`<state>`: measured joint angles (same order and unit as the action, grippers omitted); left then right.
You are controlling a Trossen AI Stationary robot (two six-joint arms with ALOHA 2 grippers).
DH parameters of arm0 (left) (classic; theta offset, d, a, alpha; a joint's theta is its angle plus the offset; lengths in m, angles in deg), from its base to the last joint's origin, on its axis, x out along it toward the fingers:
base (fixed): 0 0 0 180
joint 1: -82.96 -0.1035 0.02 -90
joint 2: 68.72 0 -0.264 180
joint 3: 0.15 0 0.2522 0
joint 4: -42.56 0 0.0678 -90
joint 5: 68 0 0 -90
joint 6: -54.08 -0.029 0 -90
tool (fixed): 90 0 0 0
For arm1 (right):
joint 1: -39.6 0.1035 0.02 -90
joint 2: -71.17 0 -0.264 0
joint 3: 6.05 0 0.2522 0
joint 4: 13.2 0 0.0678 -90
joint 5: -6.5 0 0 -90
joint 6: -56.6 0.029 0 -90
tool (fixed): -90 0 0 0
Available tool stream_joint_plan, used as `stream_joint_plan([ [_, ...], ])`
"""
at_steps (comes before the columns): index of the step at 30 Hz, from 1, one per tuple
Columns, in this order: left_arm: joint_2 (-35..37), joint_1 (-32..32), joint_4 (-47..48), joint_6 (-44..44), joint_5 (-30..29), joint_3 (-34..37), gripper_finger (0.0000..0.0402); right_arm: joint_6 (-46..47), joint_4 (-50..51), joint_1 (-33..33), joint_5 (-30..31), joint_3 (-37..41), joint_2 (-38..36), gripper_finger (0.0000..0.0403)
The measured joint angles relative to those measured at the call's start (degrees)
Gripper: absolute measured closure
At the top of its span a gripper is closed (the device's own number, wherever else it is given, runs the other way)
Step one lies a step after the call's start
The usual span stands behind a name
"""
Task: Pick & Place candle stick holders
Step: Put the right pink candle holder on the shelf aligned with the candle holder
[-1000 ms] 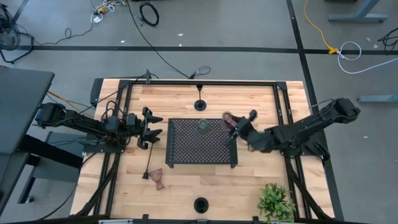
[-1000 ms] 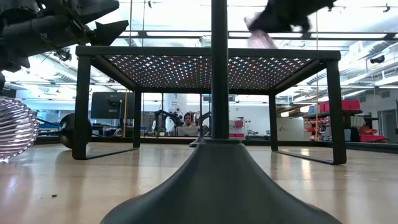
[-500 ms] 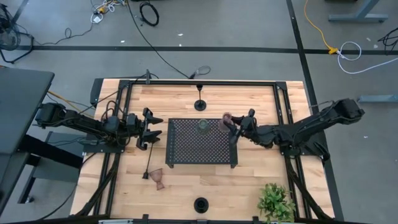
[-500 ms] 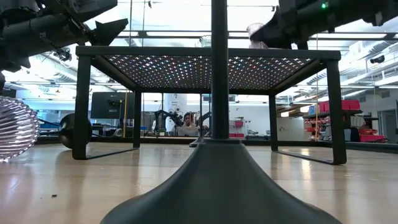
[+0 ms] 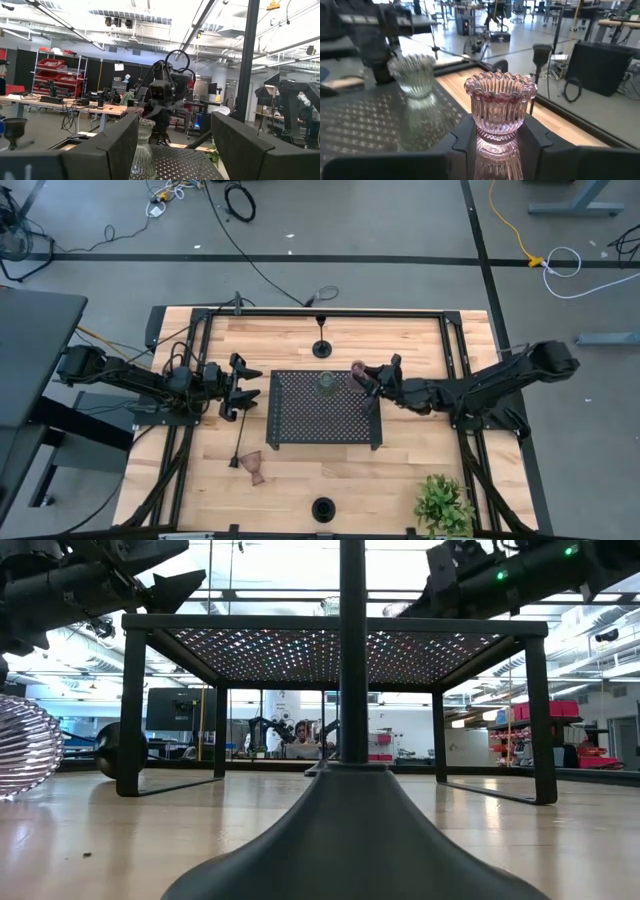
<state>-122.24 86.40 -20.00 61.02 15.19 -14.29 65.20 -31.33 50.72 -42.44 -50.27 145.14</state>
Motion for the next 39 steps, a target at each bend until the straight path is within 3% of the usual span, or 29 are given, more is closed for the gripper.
stream_joint_plan([
  [14,0.0,0.0,0.2,0.4,0.7,0.0,0.0154,-2.8,-3.5,1.0,0.1,-0.1,3.4,0.0312],
  [24,0.0,0.0,0.3,0.4,0.7,0.0,0.0154,-3.1,-1.9,3.6,3.6,-0.1,3.4,0.0272],
  [39,0.0,0.0,0.3,0.4,0.7,0.0,0.0154,-5.6,-2.6,4.7,3.3,0.0,2.9,0.0265],
])
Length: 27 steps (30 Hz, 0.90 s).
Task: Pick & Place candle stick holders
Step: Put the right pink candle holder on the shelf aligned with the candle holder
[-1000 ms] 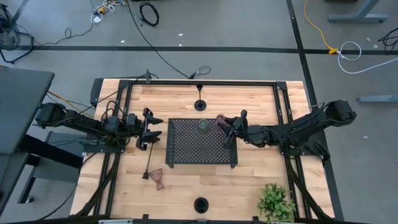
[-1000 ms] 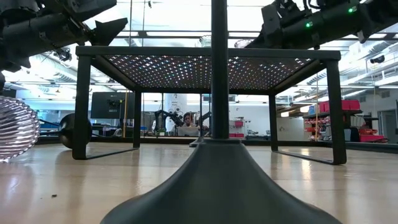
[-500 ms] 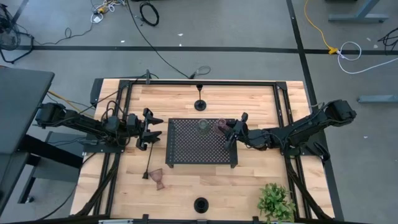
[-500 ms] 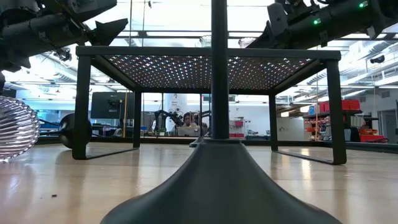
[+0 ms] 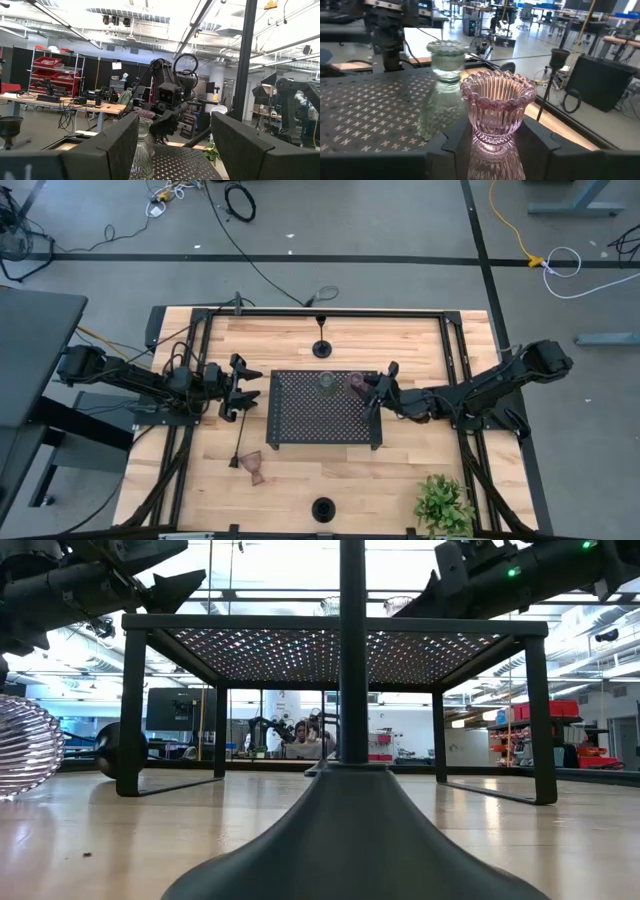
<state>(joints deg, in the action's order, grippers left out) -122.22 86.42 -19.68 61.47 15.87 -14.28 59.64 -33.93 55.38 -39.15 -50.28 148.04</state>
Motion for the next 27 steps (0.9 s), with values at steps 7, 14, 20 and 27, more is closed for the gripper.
stream_joint_plan([
  [7,0.0,0.0,0.0,0.0,0.0,0.0,0.0154,-2.4,-0.5,2.0,3.3,0.0,-2.0,0.0243],
  [14,0.0,0.0,0.0,0.0,0.0,0.0,0.0154,-0.6,-0.2,1.9,2.3,0.0,-2.2,0.0218],
  [20,0.0,0.0,0.0,0.0,0.0,0.0,0.0154,0.6,0.7,0.2,2.2,0.0,-2.2,0.0213],
  [27,0.0,0.0,0.0,0.0,0.0,0.0,0.0154,0.9,-0.8,-1.9,-1.3,0.0,-2.2,0.0213],
])
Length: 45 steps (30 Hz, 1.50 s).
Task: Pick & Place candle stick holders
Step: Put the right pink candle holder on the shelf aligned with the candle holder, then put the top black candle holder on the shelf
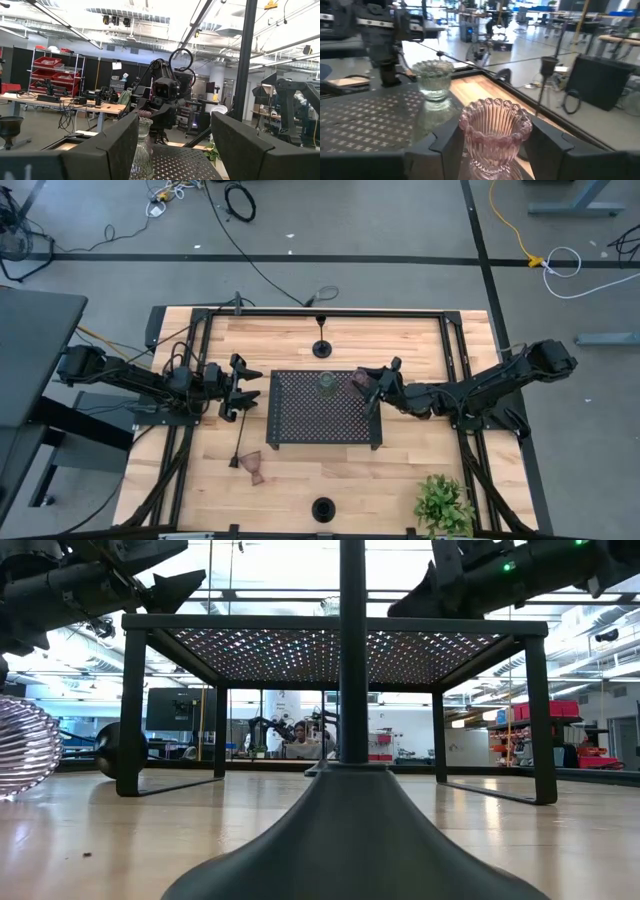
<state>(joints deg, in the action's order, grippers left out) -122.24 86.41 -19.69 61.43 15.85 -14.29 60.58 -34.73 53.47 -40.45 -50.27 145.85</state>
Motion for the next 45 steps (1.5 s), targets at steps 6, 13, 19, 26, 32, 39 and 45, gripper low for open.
stream_joint_plan([
  [6,0.0,0.0,0.0,0.0,0.0,0.0,0.0154,-1.7,-1.0,0.0,0.5,0.0,0.0,0.0213],
  [13,0.0,0.0,0.0,0.0,0.0,0.0,0.0154,-4.6,-4.8,-0.1,-0.2,0.0,0.0,0.0213],
  [19,0.0,0.0,0.0,0.0,0.0,0.0,0.0154,-4.0,-3.1,-0.2,-0.5,0.0,0.0,0.0213],
  [26,0.0,0.0,0.0,0.0,0.0,0.0,0.0154,-4.0,-2.6,-0.2,-0.6,0.0,0.0,0.0194],
  [32,0.0,0.0,0.0,0.0,0.0,0.0,0.0154,-3.9,-2.6,-0.2,0.6,0.0,0.0,0.0152],
  [39,0.0,0.0,0.0,0.0,0.0,0.0,0.0154,-6.7,-5.8,-0.2,1.5,-0.1,0.0,0.0121],
  [45,0.0,0.0,0.0,0.0,0.0,0.0,0.0154,-7.9,-7.5,0.2,0.7,-1.2,-0.2,0.0112],
])
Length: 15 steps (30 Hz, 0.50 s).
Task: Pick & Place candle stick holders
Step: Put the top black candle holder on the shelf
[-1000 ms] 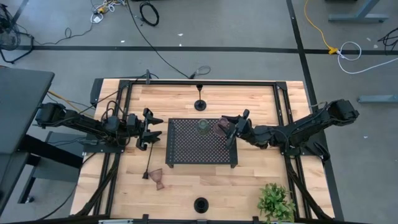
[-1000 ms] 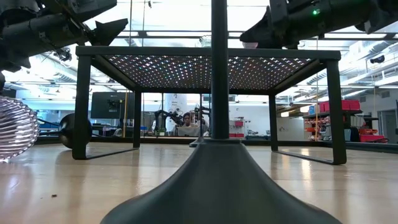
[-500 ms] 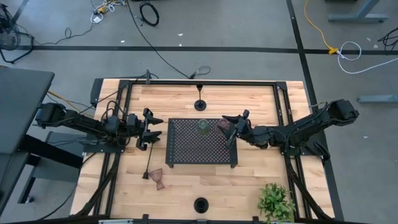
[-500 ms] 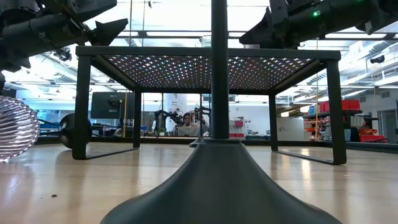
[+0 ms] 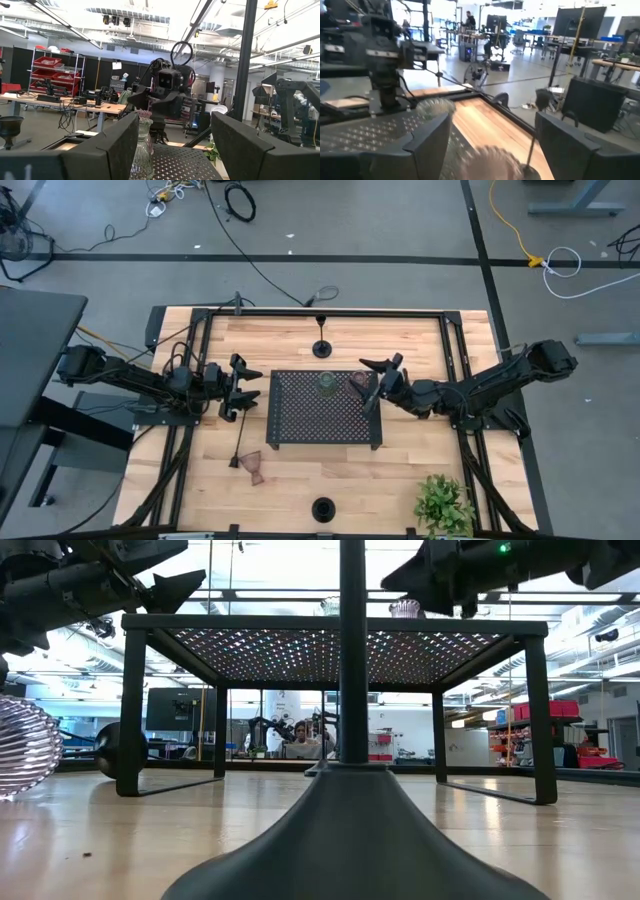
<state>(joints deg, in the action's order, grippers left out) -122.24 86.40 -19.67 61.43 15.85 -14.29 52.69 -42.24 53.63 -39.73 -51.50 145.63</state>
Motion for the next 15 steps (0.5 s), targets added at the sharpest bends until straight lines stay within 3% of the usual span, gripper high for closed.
stream_joint_plan([
  [5,0.0,0.0,0.0,0.0,0.0,0.0,0.0154,-4.3,0.0,0.7,-0.6,-2.9,0.0,0.0114],
  [10,0.0,0.0,0.0,0.0,0.0,0.0,0.0154,-8.9,0.5,0.2,5.7,-6.7,0.0,0.0119],
  [15,0.0,0.0,0.0,0.0,0.0,0.0,0.0154,-10.9,5.2,-3.2,5.3,-10.2,-1.7,0.0119],
])
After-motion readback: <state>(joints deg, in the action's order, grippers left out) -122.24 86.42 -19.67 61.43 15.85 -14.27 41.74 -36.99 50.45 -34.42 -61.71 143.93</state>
